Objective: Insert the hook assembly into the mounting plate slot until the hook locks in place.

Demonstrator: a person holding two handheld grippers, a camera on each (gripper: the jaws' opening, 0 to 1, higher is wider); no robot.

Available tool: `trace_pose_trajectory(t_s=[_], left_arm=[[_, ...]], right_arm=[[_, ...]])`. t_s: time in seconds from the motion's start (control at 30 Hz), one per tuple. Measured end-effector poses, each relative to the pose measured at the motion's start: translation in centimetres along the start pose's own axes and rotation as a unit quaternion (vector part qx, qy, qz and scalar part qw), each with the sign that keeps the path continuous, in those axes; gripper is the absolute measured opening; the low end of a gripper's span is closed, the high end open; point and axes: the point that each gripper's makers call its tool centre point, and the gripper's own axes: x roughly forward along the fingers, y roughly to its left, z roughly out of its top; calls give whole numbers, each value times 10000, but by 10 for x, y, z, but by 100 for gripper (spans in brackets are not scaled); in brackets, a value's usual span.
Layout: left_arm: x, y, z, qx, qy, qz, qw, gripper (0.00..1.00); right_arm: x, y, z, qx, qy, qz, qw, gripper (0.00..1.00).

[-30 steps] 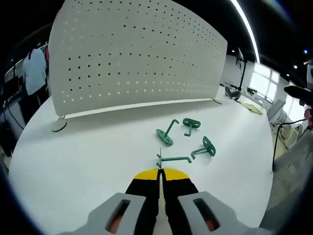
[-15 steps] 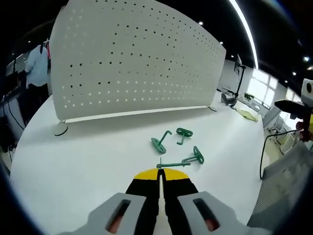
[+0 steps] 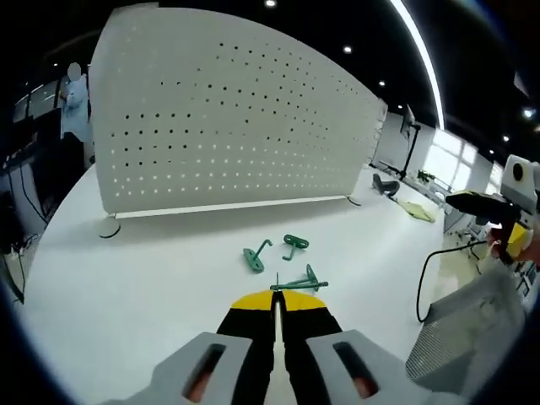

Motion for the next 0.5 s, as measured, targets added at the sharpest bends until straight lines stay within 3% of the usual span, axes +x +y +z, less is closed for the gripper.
trace_pose_trajectory(t_s=[0.5], left_arm=[[-30,-27,11,-65,-8,-130,9999,1]], right_arm=[[0,11,10,-147,-62,276,9995,68]])
